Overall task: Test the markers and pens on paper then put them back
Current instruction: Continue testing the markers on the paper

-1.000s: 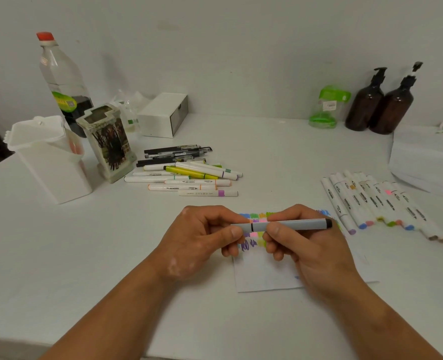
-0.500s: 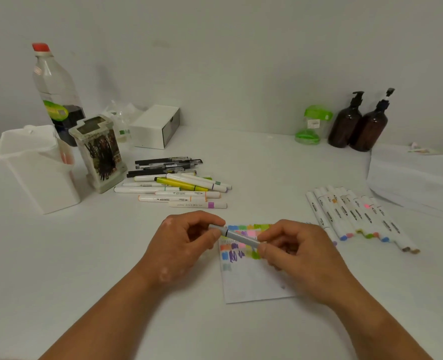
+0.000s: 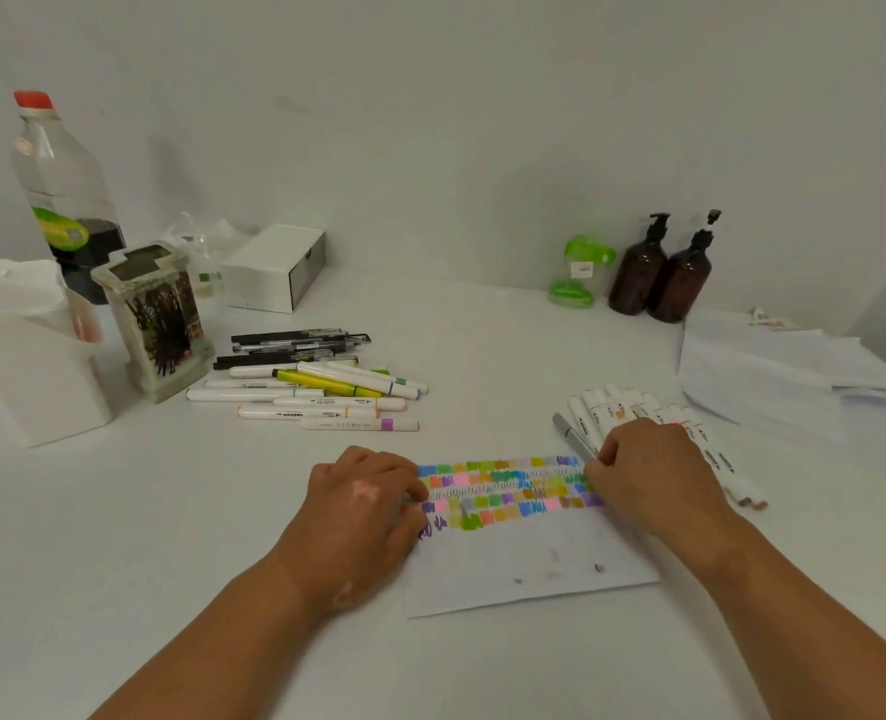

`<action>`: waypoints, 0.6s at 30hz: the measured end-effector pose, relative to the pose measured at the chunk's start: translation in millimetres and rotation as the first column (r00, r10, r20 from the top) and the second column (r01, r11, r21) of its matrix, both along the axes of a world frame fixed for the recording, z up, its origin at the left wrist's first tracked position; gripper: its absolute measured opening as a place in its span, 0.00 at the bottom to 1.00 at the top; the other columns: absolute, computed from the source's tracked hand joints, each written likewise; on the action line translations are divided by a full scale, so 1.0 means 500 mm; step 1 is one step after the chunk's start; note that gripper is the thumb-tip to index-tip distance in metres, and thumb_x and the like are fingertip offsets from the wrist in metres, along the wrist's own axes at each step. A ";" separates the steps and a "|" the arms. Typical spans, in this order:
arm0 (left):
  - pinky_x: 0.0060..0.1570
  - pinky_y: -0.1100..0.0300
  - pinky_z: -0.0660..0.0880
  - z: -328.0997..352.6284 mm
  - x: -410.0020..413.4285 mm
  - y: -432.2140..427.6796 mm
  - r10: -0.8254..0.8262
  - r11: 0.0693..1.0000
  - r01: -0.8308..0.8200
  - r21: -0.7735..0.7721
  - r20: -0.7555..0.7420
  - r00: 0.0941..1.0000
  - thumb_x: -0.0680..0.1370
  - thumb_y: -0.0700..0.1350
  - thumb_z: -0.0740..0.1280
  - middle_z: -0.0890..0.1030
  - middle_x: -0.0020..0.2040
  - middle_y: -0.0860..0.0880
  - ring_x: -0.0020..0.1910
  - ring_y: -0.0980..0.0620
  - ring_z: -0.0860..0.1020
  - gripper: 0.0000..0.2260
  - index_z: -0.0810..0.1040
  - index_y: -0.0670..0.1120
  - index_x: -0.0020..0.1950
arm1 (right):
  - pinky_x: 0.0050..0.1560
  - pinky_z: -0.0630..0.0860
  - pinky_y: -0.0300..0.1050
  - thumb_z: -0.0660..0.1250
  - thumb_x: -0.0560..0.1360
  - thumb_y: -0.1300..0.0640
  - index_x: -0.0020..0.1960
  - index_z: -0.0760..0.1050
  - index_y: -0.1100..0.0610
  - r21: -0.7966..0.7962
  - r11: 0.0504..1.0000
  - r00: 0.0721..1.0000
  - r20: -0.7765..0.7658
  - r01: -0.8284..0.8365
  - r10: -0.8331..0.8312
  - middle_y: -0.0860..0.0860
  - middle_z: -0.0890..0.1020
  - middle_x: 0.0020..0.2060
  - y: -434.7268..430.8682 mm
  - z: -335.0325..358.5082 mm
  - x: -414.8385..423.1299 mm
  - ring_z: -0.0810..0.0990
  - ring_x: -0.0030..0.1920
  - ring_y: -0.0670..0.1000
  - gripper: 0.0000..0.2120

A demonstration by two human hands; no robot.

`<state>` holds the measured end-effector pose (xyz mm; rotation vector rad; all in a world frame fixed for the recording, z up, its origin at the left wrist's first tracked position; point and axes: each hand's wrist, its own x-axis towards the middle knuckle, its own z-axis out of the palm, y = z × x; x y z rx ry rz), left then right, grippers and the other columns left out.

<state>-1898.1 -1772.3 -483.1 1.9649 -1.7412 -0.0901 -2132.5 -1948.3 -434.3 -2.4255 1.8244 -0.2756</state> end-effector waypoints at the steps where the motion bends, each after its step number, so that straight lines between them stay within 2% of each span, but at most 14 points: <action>1: 0.63 0.56 0.66 0.000 0.004 0.003 0.016 1.000 -0.016 -0.002 -0.012 1.000 0.80 0.56 0.64 0.75 0.64 0.62 0.64 0.58 0.68 0.11 0.79 0.57 0.60 | 0.39 0.83 0.49 0.70 0.71 0.52 0.39 0.82 0.54 -0.006 1.000 0.999 -0.034 0.001 -0.001 0.50 0.83 0.33 0.000 -0.005 0.003 0.82 0.36 0.51 0.07; 4: 0.63 0.57 0.66 0.000 0.022 0.012 0.081 0.997 -0.081 -0.011 -0.041 0.996 0.79 0.55 0.67 0.77 0.61 0.61 0.62 0.59 0.69 0.09 0.80 0.57 0.57 | 0.37 0.78 0.44 0.69 0.72 0.51 0.40 0.79 0.51 -0.096 0.995 0.998 -0.068 -0.003 -0.003 0.47 0.81 0.34 -0.002 -0.006 0.013 0.79 0.36 0.49 0.05; 6: 0.63 0.57 0.68 0.000 0.029 0.011 0.119 0.993 -0.120 -0.017 -0.065 0.991 0.78 0.54 0.68 0.78 0.60 0.61 0.60 0.59 0.70 0.08 0.81 0.56 0.55 | 0.37 0.76 0.43 0.69 0.73 0.50 0.42 0.79 0.50 -0.160 0.986 0.999 -0.028 -0.048 0.044 0.45 0.81 0.35 0.005 0.000 0.034 0.78 0.37 0.48 0.04; 8: 0.62 0.57 0.69 -0.001 0.031 0.010 0.139 0.990 -0.141 -0.017 -0.085 0.987 0.77 0.54 0.69 0.78 0.59 0.60 0.59 0.59 0.70 0.07 0.81 0.56 0.54 | 0.39 0.77 0.43 0.70 0.75 0.49 0.45 0.81 0.47 -0.138 0.973 0.978 0.072 -0.184 0.195 0.43 0.83 0.38 0.020 0.006 0.077 0.79 0.37 0.45 0.03; 10: 0.62 0.57 0.70 -0.003 0.030 0.008 0.152 0.988 -0.153 -0.009 -0.082 0.985 0.76 0.55 0.70 0.78 0.59 0.61 0.58 0.59 0.70 0.08 0.81 0.56 0.53 | 0.45 0.79 0.43 0.70 0.77 0.49 0.51 0.83 0.45 -0.067 0.931 0.918 0.159 -0.358 0.365 0.41 0.84 0.43 0.036 0.008 0.136 0.80 0.39 0.43 0.05; 13: 0.61 0.59 0.72 -0.007 0.032 0.005 0.171 0.985 -0.172 -0.006 -0.089 0.981 0.75 0.55 0.72 0.78 0.58 0.60 0.57 0.59 0.71 0.08 0.82 0.56 0.52 | 0.56 0.76 0.44 0.67 0.80 0.49 0.63 0.80 0.47 -0.032 0.843 0.833 0.141 -0.537 0.536 0.45 0.83 0.56 0.041 -0.003 0.228 0.80 0.53 0.47 0.13; 15: 0.60 0.61 0.73 -0.008 0.034 0.005 0.172 0.984 -0.175 -0.017 -0.101 0.980 0.74 0.55 0.74 0.79 0.58 0.60 0.56 0.59 0.72 0.08 0.83 0.56 0.51 | 0.54 0.75 0.44 0.65 0.81 0.49 0.65 0.79 0.48 -0.046 0.820 0.813 0.108 -0.570 0.571 0.47 0.82 0.58 0.040 -0.012 0.278 0.78 0.53 0.49 0.14; 18: 0.59 0.63 0.73 -0.011 0.036 0.005 0.169 0.984 -0.173 -0.031 -0.105 0.980 0.73 0.55 0.74 0.79 0.57 0.60 0.55 0.60 0.72 0.08 0.83 0.56 0.51 | 0.44 0.73 0.41 0.66 0.80 0.48 0.57 0.80 0.47 -0.039 0.814 0.812 0.061 -0.580 0.581 0.48 0.83 0.52 0.041 -0.027 0.321 0.77 0.44 0.48 0.08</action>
